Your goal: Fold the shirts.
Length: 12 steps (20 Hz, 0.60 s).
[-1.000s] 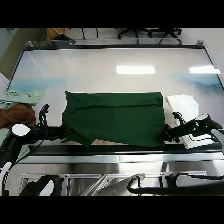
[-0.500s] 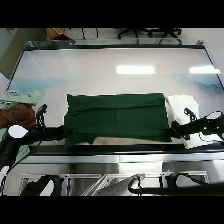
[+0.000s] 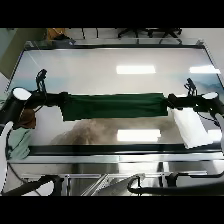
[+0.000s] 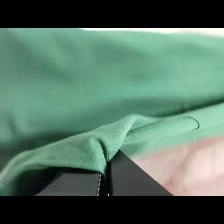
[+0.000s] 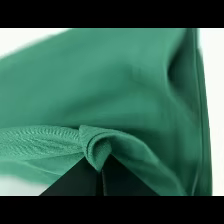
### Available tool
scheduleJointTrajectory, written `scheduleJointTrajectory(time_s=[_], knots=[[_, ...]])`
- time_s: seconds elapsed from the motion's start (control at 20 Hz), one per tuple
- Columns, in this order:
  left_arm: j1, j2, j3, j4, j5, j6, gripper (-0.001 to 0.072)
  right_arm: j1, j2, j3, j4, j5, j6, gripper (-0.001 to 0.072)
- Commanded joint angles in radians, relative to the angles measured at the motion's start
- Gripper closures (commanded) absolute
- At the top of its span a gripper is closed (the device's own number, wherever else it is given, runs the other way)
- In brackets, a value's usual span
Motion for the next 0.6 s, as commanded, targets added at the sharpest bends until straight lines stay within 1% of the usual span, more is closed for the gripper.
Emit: scheduleJointTrajectory(time_s=[0.0,0.05,0.15,0.2,0.25,0.3,0.35,0.4,0.55], knots=[[-0.021,-0.220,0.174,0.000,0.049,0.017,0.0689,0.051,-0.146,0.106,0.023,-0.117,-0.029,0.0692],[-0.023,-0.271,0.201,-0.002,0.043,0.016,0.0689,0.050,-0.175,0.117,0.023,-0.117,-0.029,0.0679],[-0.026,-0.350,0.245,-0.002,-0.007,0.016,0.0686,0.040,-0.186,0.126,0.020,-0.112,-0.029,0.0454],[-0.025,-0.383,0.272,-0.001,-0.050,0.016,0.0677,0.034,-0.179,0.137,0.001,-0.098,-0.031,0.0428],[-0.024,-0.407,0.297,0.000,-0.093,0.016,0.0385,0.024,-0.166,0.156,-0.041,-0.072,-0.044,0.0418],[-0.023,-0.426,0.324,-0.001,-0.136,0.011,0.0008,0.016,-0.155,0.178,-0.082,-0.052,-0.047,0.0353],[-0.016,-0.439,0.351,0.000,-0.169,0.011,0.0035,0.012,-0.148,0.192,-0.112,-0.053,-0.046,0.0216],[-0.011,-0.449,0.380,-0.001,-0.203,0.003,0.0036,0.005,-0.147,0.201,-0.128,-0.053,-0.046,0.0200],[0.004,-0.449,0.452,0.000,-0.269,-0.021,0.0036,-0.007,-0.168,0.202,-0.128,-0.051,-0.047,0.0200]])
